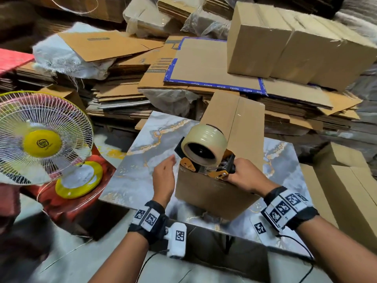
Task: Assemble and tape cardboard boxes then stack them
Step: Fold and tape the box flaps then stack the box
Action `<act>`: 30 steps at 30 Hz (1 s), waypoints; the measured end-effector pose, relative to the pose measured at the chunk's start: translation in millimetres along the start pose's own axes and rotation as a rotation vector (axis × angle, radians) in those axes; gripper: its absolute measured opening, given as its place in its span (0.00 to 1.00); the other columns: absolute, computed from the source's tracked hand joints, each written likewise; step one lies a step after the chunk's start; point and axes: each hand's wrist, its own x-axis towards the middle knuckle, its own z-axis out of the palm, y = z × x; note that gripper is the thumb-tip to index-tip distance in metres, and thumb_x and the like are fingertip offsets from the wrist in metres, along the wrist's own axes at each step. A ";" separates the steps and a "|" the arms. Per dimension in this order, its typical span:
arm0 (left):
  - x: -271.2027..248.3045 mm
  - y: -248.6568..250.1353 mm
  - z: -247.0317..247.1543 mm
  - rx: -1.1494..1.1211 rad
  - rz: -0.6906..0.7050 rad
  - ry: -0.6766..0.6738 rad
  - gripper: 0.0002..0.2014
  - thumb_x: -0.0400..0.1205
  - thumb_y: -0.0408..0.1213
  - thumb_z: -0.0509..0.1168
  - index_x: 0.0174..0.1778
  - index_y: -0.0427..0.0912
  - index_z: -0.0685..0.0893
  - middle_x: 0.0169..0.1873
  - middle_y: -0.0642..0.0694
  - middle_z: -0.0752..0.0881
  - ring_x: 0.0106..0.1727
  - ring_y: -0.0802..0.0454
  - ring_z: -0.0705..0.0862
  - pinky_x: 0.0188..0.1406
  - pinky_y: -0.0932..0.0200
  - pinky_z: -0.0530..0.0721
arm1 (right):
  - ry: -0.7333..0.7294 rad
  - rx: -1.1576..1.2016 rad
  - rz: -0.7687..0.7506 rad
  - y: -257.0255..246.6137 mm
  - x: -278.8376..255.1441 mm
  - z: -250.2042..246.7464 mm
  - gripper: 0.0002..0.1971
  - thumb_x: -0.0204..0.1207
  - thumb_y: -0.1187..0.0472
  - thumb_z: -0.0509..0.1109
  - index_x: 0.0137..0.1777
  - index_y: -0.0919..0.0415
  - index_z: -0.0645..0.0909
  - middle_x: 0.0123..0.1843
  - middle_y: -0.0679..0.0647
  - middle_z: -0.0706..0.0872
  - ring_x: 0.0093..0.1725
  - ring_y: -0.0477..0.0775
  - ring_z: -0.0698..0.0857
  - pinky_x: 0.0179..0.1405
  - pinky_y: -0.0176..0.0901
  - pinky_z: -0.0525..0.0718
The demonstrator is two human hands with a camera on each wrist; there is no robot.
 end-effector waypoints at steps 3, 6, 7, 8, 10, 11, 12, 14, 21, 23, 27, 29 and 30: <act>-8.0 -1.0 14.5 0.023 0.008 0.064 0.18 0.87 0.36 0.60 0.29 0.38 0.74 0.28 0.44 0.73 0.35 0.54 0.69 0.40 0.49 0.68 | -0.008 0.007 -0.007 0.8 0.6 -0.8 0.14 0.72 0.55 0.75 0.41 0.67 0.81 0.34 0.59 0.85 0.35 0.61 0.82 0.31 0.50 0.69; -13.9 -12.8 20.9 0.152 0.055 0.094 0.21 0.89 0.43 0.58 0.34 0.30 0.77 0.32 0.33 0.76 0.35 0.54 0.69 0.36 0.53 0.65 | -0.016 -0.001 -0.023 2.1 1.3 -2.8 0.13 0.73 0.54 0.75 0.42 0.65 0.82 0.36 0.59 0.86 0.37 0.62 0.84 0.32 0.50 0.72; -14.3 -12.8 22.6 0.159 0.045 0.107 0.21 0.89 0.41 0.59 0.32 0.33 0.76 0.31 0.35 0.74 0.35 0.54 0.68 0.35 0.54 0.64 | -0.020 -0.009 -0.027 2.6 1.6 -3.1 0.12 0.73 0.53 0.75 0.42 0.64 0.82 0.36 0.59 0.86 0.37 0.61 0.84 0.32 0.49 0.73; -13.8 -12.0 24.2 0.152 0.026 0.116 0.20 0.89 0.38 0.59 0.29 0.38 0.73 0.29 0.40 0.71 0.35 0.53 0.67 0.35 0.53 0.62 | -0.026 -0.015 -0.034 3.6 2.1 -2.8 0.12 0.74 0.52 0.75 0.43 0.62 0.83 0.37 0.58 0.86 0.37 0.60 0.85 0.32 0.49 0.75; -10.2 -10.1 25.8 0.144 -0.005 0.102 0.20 0.88 0.35 0.60 0.28 0.44 0.71 0.29 0.46 0.71 0.37 0.51 0.67 0.37 0.53 0.60 | -0.041 -0.021 -0.054 7.0 3.5 -1.0 0.13 0.74 0.49 0.75 0.45 0.59 0.83 0.37 0.54 0.86 0.38 0.58 0.85 0.31 0.49 0.75; -8.0 -10.6 25.5 0.144 -0.014 0.078 0.20 0.88 0.36 0.60 0.28 0.45 0.74 0.30 0.47 0.73 0.37 0.51 0.68 0.39 0.53 0.62 | -0.047 -0.021 -0.066 8.6 3.7 -0.9 0.13 0.75 0.47 0.74 0.45 0.57 0.83 0.37 0.52 0.85 0.39 0.56 0.85 0.31 0.48 0.74; -7.6 -10.4 24.8 0.155 -0.015 0.044 0.20 0.89 0.38 0.60 0.27 0.46 0.77 0.30 0.48 0.76 0.37 0.52 0.70 0.39 0.53 0.65 | -0.049 -0.019 -0.075 9.6 3.9 -1.5 0.13 0.75 0.47 0.74 0.45 0.56 0.83 0.37 0.51 0.84 0.38 0.55 0.84 0.29 0.47 0.74; -10.0 -6.8 23.3 0.209 -0.016 -0.011 0.24 0.90 0.40 0.59 0.26 0.49 0.81 0.29 0.55 0.79 0.35 0.56 0.72 0.36 0.57 0.67 | -0.057 -0.006 -0.077 9.5 4.3 -4.8 0.11 0.75 0.49 0.74 0.41 0.56 0.81 0.36 0.52 0.83 0.37 0.54 0.82 0.28 0.46 0.72; -5.5 -2.6 28.4 0.214 -0.120 0.052 0.27 0.82 0.27 0.58 0.16 0.51 0.72 0.25 0.52 0.71 0.32 0.52 0.64 0.33 0.52 0.61 | -0.092 0.049 -0.158 12.3 5.7 -4.9 0.11 0.74 0.54 0.74 0.35 0.55 0.77 0.34 0.53 0.82 0.39 0.60 0.83 0.29 0.48 0.72; -8.8 -0.6 35.6 0.214 -0.102 0.071 0.28 0.80 0.23 0.57 0.14 0.50 0.76 0.21 0.56 0.74 0.29 0.54 0.67 0.29 0.58 0.64 | -0.102 0.063 -0.159 17.8 4.4 -6.5 0.14 0.75 0.55 0.74 0.32 0.55 0.74 0.32 0.52 0.80 0.37 0.59 0.82 0.27 0.47 0.68; -6.6 -6.4 38.7 0.105 -0.116 0.091 0.24 0.88 0.36 0.61 0.22 0.50 0.79 0.25 0.52 0.76 0.34 0.55 0.72 0.40 0.56 0.71 | -0.116 0.088 -0.127 47.3 -8.3 -18.4 0.13 0.75 0.54 0.74 0.35 0.55 0.75 0.32 0.52 0.80 0.35 0.55 0.81 0.28 0.46 0.68; -5.8 -5.9 38.2 0.070 -0.143 0.100 0.17 0.89 0.41 0.62 0.32 0.46 0.77 0.32 0.44 0.73 0.41 0.49 0.70 0.47 0.50 0.69 | -0.119 0.104 -0.107 74.3 -21.1 -26.0 0.17 0.76 0.54 0.75 0.31 0.56 0.72 0.27 0.51 0.76 0.29 0.52 0.75 0.25 0.45 0.65; -6.8 -4.0 38.9 0.079 -0.152 0.102 0.16 0.89 0.41 0.62 0.33 0.47 0.79 0.33 0.46 0.75 0.42 0.48 0.71 0.47 0.50 0.69 | -0.125 0.119 -0.095 88.3 -28.3 -29.2 0.19 0.76 0.55 0.76 0.30 0.56 0.70 0.25 0.51 0.74 0.27 0.51 0.72 0.25 0.45 0.64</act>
